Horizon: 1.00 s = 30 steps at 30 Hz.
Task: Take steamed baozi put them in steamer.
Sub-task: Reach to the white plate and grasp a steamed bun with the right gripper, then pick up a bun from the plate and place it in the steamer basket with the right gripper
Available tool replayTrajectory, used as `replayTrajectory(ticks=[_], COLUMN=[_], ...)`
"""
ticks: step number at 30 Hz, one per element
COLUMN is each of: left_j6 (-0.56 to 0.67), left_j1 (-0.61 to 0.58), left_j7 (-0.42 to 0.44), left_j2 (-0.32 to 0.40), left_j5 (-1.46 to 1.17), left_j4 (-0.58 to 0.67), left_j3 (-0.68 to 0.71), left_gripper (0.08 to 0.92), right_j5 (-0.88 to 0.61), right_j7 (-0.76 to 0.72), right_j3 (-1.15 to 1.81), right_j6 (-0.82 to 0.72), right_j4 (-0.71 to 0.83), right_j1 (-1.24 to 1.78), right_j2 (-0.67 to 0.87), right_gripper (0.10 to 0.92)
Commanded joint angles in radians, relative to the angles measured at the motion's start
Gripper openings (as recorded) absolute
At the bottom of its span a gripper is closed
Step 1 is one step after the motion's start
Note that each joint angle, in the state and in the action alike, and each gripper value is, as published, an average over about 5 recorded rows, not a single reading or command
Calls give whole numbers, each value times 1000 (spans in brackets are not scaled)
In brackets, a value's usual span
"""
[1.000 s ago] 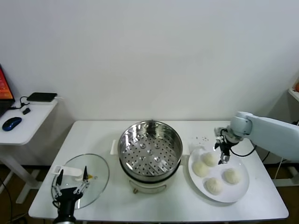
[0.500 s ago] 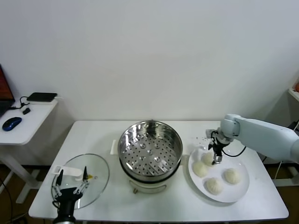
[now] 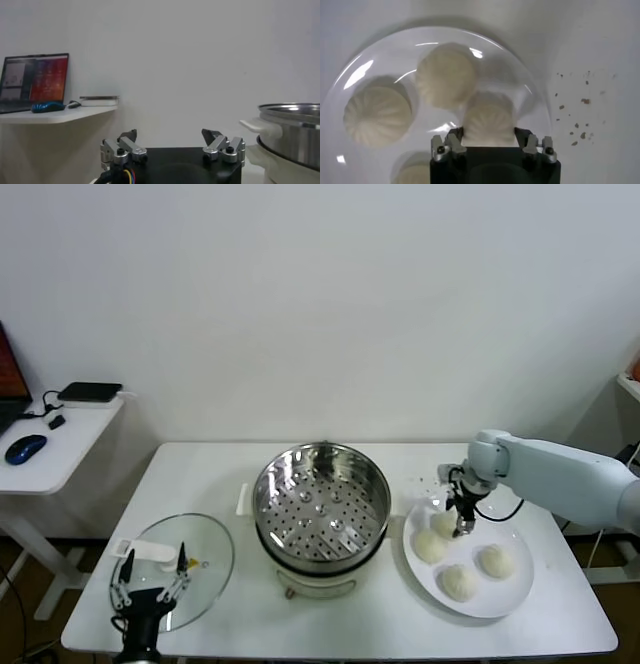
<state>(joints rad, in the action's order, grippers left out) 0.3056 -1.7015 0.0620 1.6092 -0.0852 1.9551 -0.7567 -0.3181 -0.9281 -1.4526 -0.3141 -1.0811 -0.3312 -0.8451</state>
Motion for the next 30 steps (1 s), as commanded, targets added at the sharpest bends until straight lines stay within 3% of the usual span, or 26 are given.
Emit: replayTrajectory(ticks=[1,8,17,30], left_j6=[2,3,11,19], left_j1=[0,0,3,-3], left_j7=[0,-2,-3,-7], left_j2=[12,8,2,0], left_j5=[4,4,5,15], left_j4=[-1,-3,-13,-10], left_j3=[-1,-4,-7,1], left_gripper=[823,823,823,823], right_j5=[5,-24,-113,-159], right_j7=[0,-23,-80,-114], right_j3=[-2,-87,-251,-278], right_j6=[-2,24,181,588], right_j4=[1,-100,-266,-289], right_j1=[-3,-139,-532,-739], right_j2=[-7,32,48,-193], right_gripper=[641,636,642,645])
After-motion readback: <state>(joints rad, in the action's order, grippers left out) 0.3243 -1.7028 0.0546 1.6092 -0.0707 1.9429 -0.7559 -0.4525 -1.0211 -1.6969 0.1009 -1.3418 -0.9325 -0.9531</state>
